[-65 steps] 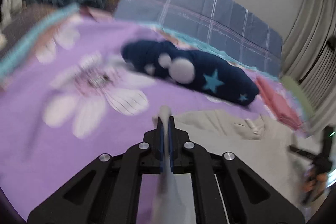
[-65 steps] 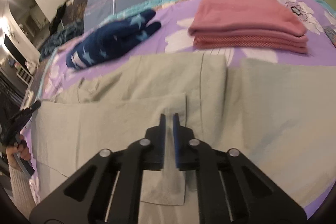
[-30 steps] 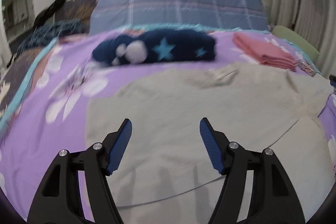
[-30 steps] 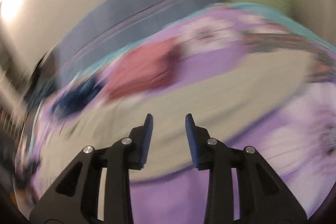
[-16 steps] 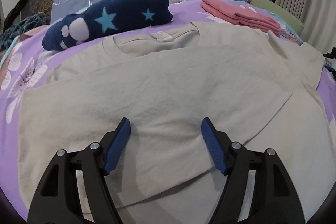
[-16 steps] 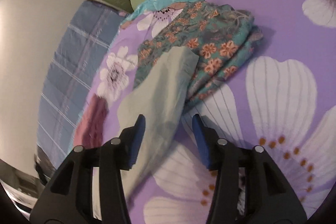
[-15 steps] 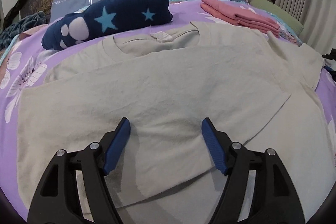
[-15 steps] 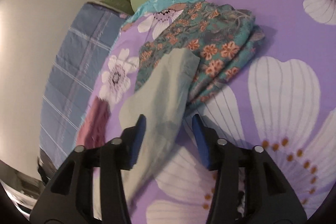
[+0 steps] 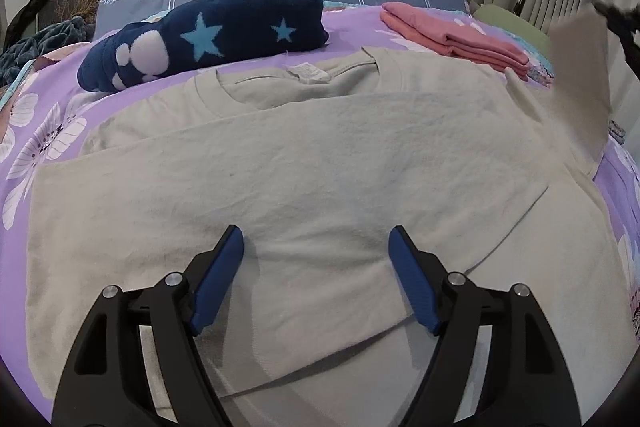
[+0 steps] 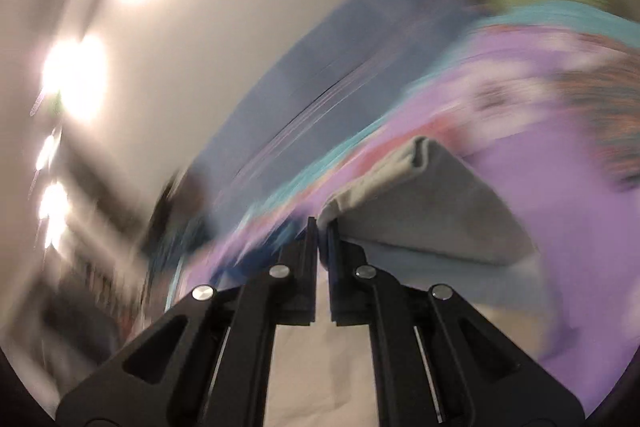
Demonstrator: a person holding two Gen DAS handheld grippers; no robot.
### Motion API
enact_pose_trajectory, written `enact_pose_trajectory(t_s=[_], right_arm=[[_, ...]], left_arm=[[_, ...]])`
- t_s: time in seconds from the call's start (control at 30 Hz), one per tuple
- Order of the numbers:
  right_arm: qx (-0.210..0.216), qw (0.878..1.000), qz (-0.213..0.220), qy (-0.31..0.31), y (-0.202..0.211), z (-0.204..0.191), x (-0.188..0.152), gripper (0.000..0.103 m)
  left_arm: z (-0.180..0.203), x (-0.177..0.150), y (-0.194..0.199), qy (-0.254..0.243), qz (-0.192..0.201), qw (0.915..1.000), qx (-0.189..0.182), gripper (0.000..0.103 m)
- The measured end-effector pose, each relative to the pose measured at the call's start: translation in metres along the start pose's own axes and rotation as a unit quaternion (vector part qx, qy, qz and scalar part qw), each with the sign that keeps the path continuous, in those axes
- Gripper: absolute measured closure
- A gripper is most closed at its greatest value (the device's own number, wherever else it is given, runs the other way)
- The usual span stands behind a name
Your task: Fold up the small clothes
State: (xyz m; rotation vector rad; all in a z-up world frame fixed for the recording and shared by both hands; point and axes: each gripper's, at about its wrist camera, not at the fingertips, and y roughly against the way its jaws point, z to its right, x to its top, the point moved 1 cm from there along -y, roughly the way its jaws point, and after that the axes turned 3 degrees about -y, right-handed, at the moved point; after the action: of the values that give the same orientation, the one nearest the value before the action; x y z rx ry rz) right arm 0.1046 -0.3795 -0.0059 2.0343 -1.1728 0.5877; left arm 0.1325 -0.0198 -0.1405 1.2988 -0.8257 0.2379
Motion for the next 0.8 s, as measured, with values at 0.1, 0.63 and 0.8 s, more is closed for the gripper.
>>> enact_pose_trajectory(t_s=[0.1,0.63,0.8], right_arm=[[0.034,0.987,-0.132,0.083,-0.062,-0.049,-0.079,0.098],[-0.02,0.972,-0.23,0.037,-0.111,-0.029,-0.14,0.053],[-0.031,0.969,-0.241,0.037,-0.129,-0.036,-0.147,0.053]], left_arm=[[-0.004,-0.001,0.002,0.011,0.005,0.9998,-0.014,0.027],[-0.026,-0.004,0.007,0.073,0.028,0.9931,-0.088,0.027],[-0.036,-0.006,0.01,0.102,0.04,0.9871,-0.117,0.027]])
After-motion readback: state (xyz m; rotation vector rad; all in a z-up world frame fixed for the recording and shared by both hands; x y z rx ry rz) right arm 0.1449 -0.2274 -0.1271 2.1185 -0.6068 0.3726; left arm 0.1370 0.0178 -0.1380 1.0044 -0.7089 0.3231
